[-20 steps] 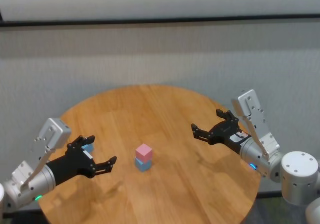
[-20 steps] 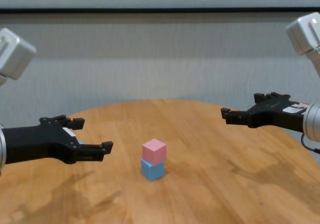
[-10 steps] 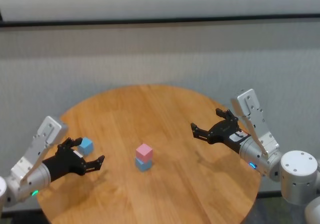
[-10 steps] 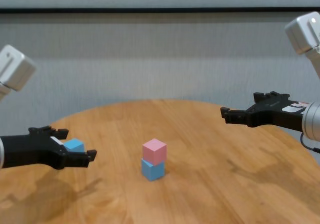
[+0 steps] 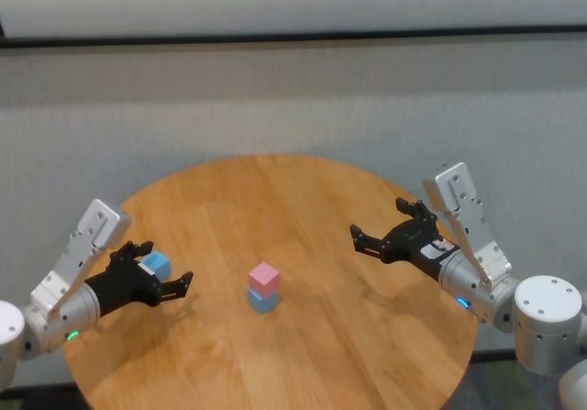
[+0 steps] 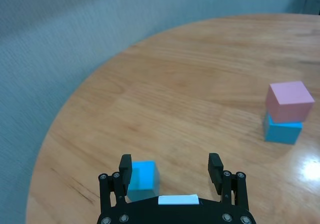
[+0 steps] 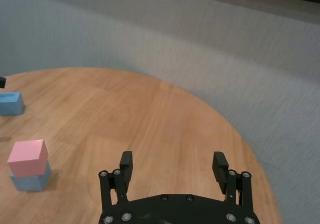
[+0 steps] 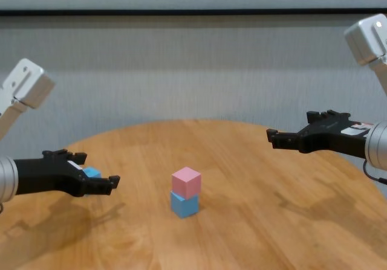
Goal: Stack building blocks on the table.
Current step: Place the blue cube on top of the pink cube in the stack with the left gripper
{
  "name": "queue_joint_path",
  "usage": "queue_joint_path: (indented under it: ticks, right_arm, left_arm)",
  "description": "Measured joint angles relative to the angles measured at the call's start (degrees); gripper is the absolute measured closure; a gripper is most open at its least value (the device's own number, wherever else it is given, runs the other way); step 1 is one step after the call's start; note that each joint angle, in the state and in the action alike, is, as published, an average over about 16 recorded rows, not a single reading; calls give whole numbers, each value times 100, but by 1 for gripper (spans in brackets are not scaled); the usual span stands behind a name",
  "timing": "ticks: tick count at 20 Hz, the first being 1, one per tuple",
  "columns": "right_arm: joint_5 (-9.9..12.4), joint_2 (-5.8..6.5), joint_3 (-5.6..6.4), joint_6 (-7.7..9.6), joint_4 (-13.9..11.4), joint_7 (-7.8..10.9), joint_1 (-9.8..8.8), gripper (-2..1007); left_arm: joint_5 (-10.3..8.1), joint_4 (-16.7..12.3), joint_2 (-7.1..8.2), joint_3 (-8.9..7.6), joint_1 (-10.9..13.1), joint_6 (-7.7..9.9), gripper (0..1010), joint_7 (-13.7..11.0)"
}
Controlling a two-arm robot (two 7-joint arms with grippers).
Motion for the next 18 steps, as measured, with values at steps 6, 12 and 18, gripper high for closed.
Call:
queue_joint_path:
  ticks: [6, 12, 18]
  right_arm:
    - [-4, -3, -2, 0, 2, -3, 3, 0]
    - [-7, -4, -3, 0, 3, -4, 5, 0]
    - [-9, -5, -3, 0, 4, -5, 6, 0]
  left_arm:
    - [10, 543, -132, -49, -303, -188, 8, -87]
    - [4, 1002, -221, -100, -532, -346, 8, -195]
    - [11, 1415, -299, -121, -719, -497, 8, -309]
